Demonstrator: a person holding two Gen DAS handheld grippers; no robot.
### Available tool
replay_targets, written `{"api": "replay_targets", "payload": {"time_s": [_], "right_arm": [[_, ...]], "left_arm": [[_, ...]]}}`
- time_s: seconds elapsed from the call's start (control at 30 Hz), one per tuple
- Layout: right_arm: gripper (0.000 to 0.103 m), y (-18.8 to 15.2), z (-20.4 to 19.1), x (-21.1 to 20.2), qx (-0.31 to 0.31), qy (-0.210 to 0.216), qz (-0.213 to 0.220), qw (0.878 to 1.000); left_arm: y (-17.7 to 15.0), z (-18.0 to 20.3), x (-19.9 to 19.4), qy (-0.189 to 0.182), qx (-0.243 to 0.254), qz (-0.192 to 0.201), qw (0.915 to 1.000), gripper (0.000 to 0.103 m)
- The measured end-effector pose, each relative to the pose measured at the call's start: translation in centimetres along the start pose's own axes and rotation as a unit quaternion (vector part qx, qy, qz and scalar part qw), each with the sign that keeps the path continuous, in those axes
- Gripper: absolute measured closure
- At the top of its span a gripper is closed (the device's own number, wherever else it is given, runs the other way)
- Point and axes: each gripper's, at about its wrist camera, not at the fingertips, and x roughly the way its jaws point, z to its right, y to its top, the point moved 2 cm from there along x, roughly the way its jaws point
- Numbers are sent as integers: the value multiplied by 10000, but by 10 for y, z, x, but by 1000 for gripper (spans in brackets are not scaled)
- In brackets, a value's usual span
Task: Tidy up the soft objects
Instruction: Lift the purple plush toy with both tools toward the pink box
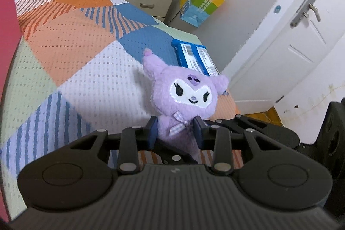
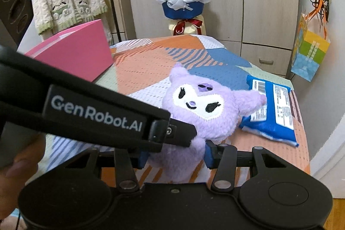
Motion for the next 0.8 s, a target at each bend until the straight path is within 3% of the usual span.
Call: {"api": "replay_targets", "payload": {"time_s": [0.47,0.8], "right_arm": [[51,-29,-50,-60,-177,94,-319,9993],[51,-31,-112,-108,-915,350,-413,9943]], "left_arm": [[-55,11,-59,-152,259,-214,9993,69],[-77,-2,-133,-289,310,-465,9980,68]]}}
